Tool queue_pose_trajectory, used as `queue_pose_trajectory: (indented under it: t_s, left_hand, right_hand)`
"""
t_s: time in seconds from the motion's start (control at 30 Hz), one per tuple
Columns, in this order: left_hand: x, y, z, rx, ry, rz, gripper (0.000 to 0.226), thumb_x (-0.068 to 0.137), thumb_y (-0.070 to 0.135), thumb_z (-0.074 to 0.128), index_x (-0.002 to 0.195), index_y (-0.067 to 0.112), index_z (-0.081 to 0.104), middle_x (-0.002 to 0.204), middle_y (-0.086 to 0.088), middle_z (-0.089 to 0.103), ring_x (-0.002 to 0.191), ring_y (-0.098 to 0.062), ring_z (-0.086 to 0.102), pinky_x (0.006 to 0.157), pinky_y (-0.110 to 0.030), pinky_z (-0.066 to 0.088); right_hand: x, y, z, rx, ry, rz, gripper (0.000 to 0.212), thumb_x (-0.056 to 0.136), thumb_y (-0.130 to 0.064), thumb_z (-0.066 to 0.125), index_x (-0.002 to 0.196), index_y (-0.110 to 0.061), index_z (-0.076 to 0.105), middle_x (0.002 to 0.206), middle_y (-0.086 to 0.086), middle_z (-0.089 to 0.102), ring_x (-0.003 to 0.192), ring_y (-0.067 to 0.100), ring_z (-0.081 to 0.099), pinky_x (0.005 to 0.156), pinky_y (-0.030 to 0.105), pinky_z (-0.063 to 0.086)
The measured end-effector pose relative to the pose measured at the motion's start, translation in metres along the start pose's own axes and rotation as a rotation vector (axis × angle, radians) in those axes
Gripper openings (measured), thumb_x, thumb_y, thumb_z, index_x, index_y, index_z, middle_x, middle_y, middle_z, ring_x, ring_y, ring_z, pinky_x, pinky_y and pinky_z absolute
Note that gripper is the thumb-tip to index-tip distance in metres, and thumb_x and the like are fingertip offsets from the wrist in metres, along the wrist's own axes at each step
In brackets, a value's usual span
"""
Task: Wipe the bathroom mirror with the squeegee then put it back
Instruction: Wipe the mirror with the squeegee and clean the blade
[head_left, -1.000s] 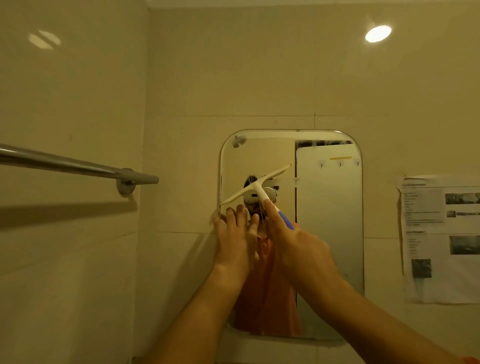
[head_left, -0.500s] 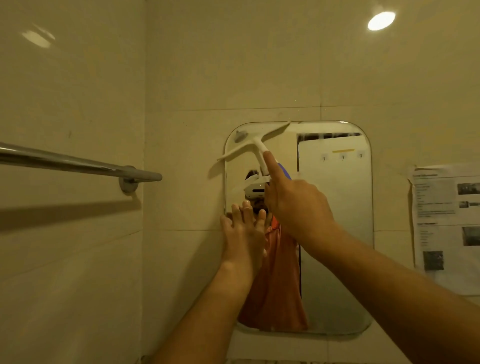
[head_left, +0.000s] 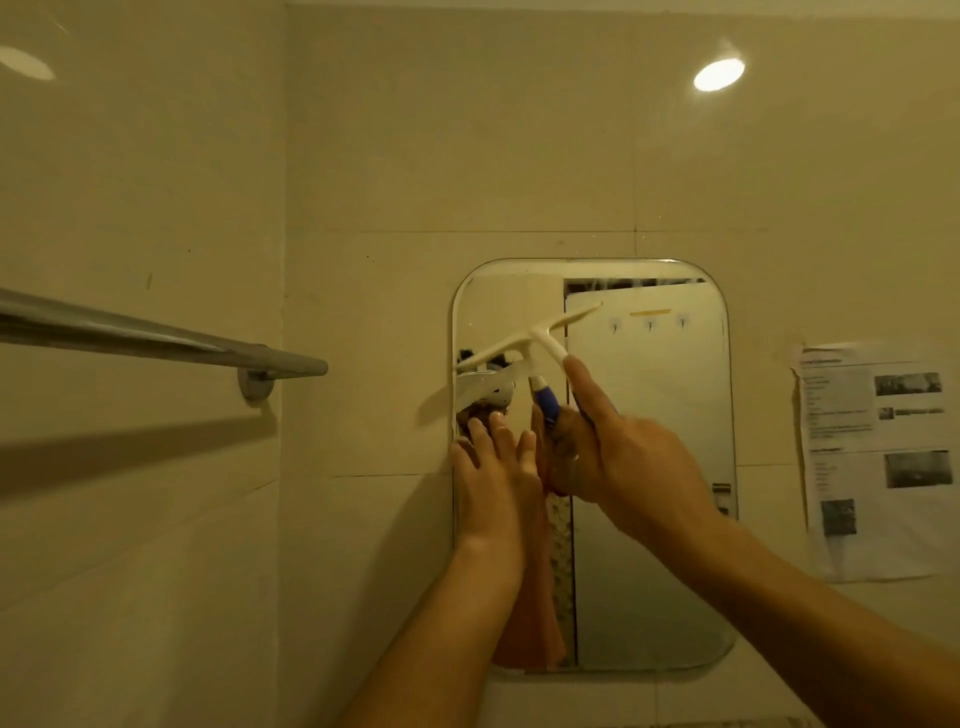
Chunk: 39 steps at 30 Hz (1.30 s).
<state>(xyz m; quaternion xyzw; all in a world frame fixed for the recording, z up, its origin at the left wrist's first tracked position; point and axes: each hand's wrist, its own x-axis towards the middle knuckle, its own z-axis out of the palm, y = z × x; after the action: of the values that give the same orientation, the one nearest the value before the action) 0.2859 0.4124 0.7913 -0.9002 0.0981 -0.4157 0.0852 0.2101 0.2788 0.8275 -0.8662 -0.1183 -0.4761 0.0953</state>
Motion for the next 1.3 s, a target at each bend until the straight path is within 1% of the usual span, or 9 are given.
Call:
queue_pose_trajectory:
  t_s: [0.27, 0.37, 0.47, 0.73, 0.83, 0.97, 1.13, 1.23, 1.3]
  left_hand:
    - [-0.005, 0.001, 0.000, -0.044, 0.084, -0.016, 0.082, 0.092, 0.041, 0.063, 0.158, 0.016, 0.020, 0.156, -0.024, 0.016, 0.142, -0.044, 0.020, 0.110, -0.059, 0.032]
    - [-0.016, 0.005, 0.008, -0.157, 0.132, 0.016, 0.079, 0.088, 0.031, 0.068, 0.155, 0.011, 0.031, 0.154, -0.021, 0.028, 0.140, -0.042, 0.030, 0.110, -0.057, 0.036]
    - [-0.025, 0.012, 0.017, -0.200, 0.068, 0.041, 0.074, 0.097, 0.020, 0.060, 0.159, 0.010, 0.021, 0.161, -0.021, 0.017, 0.149, -0.041, 0.017, 0.118, -0.057, 0.026]
    - [-0.016, 0.023, 0.013, -0.133, 0.030, -0.032, 0.066, 0.095, 0.020, 0.067, 0.151, 0.011, 0.034, 0.156, -0.018, 0.022, 0.144, -0.036, 0.026, 0.117, -0.049, 0.032]
    - [-0.018, 0.028, 0.018, -0.155, 0.016, -0.066, 0.064, 0.098, 0.022, 0.061, 0.153, 0.010, 0.029, 0.158, -0.019, 0.019, 0.145, -0.037, 0.024, 0.118, -0.049, 0.031]
    - [-0.024, 0.033, 0.025, -0.174, -0.078, -0.096, 0.098, 0.094, 0.028, 0.067, 0.160, 0.012, -0.003, 0.165, -0.017, -0.006, 0.153, -0.041, 0.002, 0.121, -0.054, 0.023]
    - [-0.026, 0.034, 0.024, -0.173, -0.093, -0.118, 0.111, 0.090, 0.031, 0.072, 0.159, 0.015, -0.013, 0.167, -0.015, -0.010, 0.153, -0.040, -0.005, 0.124, -0.053, 0.011]
    - [-0.031, 0.034, 0.027, -0.155, -0.066, -0.116, 0.108, 0.089, 0.032, 0.073, 0.160, 0.016, -0.007, 0.167, -0.017, -0.004, 0.154, -0.039, -0.001, 0.124, -0.055, 0.014]
    - [-0.032, 0.035, 0.029, -0.172, -0.071, -0.106, 0.106, 0.090, 0.030, 0.072, 0.161, 0.015, -0.005, 0.167, -0.017, -0.003, 0.153, -0.040, 0.000, 0.123, -0.056, 0.016]
  right_hand:
    - [0.041, -0.013, -0.016, -0.189, -0.024, -0.082, 0.063, 0.109, -0.047, 0.022, 0.159, -0.040, -0.014, 0.068, -0.003, 0.045, 0.051, 0.009, 0.049, 0.045, 0.020, 0.036]
    - [0.040, -0.007, -0.010, -0.206, -0.004, -0.134, 0.065, 0.109, -0.048, 0.025, 0.157, -0.042, -0.018, 0.068, -0.004, 0.041, 0.052, 0.008, 0.049, 0.047, 0.020, 0.039]
    - [0.041, 0.001, -0.004, -0.206, -0.015, -0.163, 0.067, 0.110, -0.048, 0.029, 0.155, -0.044, -0.020, 0.068, -0.004, 0.040, 0.051, 0.009, 0.049, 0.044, 0.021, 0.038]
    - [0.043, 0.004, -0.001, -0.223, -0.070, -0.153, 0.079, 0.110, -0.030, 0.042, 0.157, -0.037, -0.022, 0.071, 0.000, 0.044, 0.050, 0.009, 0.049, 0.044, 0.022, 0.040]
    - [0.037, 0.002, 0.004, -0.215, -0.121, -0.121, 0.092, 0.107, -0.020, 0.051, 0.155, -0.037, -0.026, 0.080, 0.005, 0.052, 0.052, 0.009, 0.049, 0.054, 0.028, 0.052]
    - [0.014, 0.009, 0.010, -0.226, -0.171, -0.149, 0.097, 0.106, -0.017, 0.051, 0.153, -0.036, -0.032, 0.078, 0.002, 0.049, 0.049, 0.006, 0.045, 0.051, 0.025, 0.049]
    - [-0.036, 0.019, 0.015, -0.140, -0.360, -0.085, 0.092, 0.107, -0.024, 0.047, 0.154, -0.039, -0.030, 0.117, 0.010, 0.058, 0.056, 0.004, 0.041, 0.054, 0.018, 0.046]
    - [-0.055, 0.015, 0.012, -0.120, -0.398, -0.042, 0.089, 0.107, -0.029, 0.045, 0.154, -0.037, -0.030, 0.088, -0.002, 0.045, 0.057, 0.003, 0.043, 0.051, 0.016, 0.040]
    - [-0.057, 0.012, 0.008, -0.089, -0.355, -0.030, 0.080, 0.108, -0.034, 0.042, 0.158, -0.036, -0.020, 0.092, -0.004, 0.046, 0.063, 0.003, 0.047, 0.057, 0.018, 0.044]
